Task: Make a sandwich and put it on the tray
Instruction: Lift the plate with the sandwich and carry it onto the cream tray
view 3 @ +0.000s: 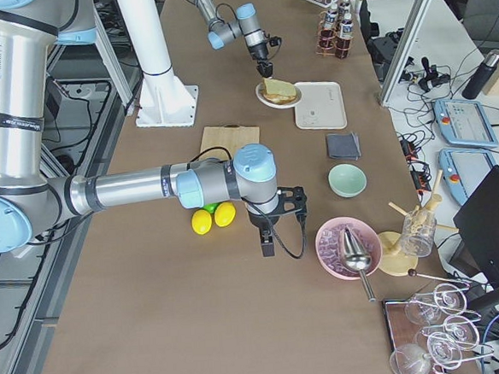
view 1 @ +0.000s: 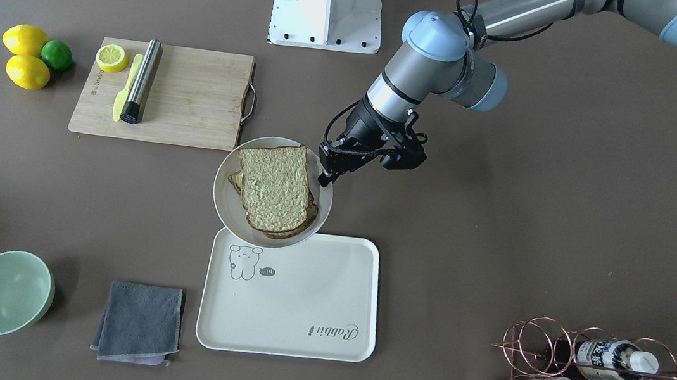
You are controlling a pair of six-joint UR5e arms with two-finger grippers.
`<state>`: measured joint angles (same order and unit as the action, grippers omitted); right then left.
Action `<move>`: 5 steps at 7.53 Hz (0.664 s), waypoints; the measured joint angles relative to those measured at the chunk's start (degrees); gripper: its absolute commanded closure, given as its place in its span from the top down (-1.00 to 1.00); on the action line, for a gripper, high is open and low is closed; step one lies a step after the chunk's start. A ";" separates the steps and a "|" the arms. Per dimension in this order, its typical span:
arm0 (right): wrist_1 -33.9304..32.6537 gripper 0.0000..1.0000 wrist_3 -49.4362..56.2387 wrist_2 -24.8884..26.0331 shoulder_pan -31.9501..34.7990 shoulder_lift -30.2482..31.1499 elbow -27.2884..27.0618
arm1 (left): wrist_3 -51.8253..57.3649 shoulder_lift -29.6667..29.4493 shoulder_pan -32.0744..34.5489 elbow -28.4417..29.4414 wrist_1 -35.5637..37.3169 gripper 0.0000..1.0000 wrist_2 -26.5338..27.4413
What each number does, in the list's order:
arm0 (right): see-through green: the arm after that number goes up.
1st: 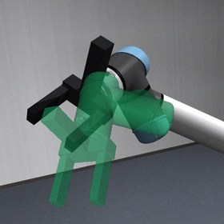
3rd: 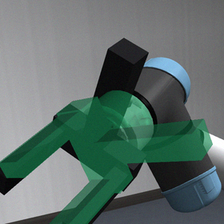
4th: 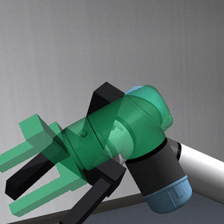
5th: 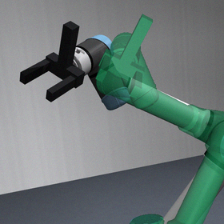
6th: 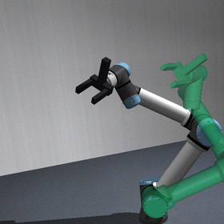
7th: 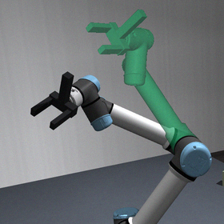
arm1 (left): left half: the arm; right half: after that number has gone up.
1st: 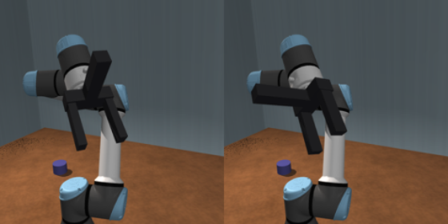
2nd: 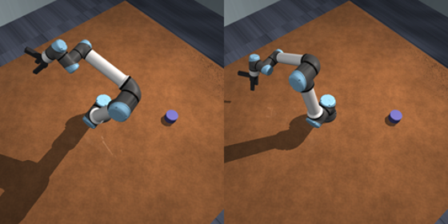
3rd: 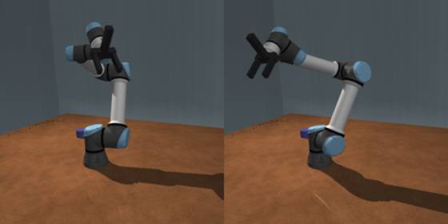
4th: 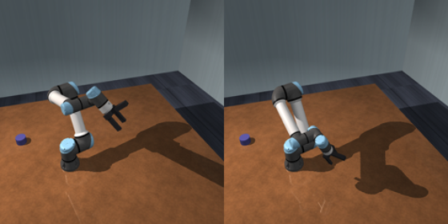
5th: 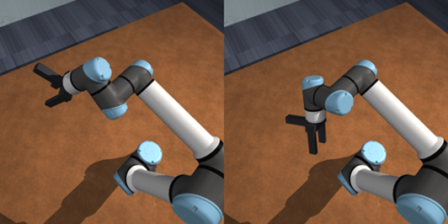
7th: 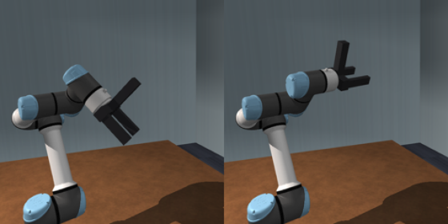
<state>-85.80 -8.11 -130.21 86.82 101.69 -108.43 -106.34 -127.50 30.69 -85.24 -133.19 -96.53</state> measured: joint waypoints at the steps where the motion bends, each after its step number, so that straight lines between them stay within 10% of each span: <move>1: 0.01 0.99 -0.04 -0.09 0.01 -0.09 0.23 | -0.04 -2.62 1.44 3.54 0.03 -1.00 -0.01; 5: -0.07 0.99 -0.06 -0.52 0.12 -0.07 0.60 | 0.51 -9.75 7.25 15.98 0.44 -1.00 -0.63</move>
<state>-85.86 -8.17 -130.73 86.95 101.62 -107.84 -105.83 -137.24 37.94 -69.25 -132.75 -97.15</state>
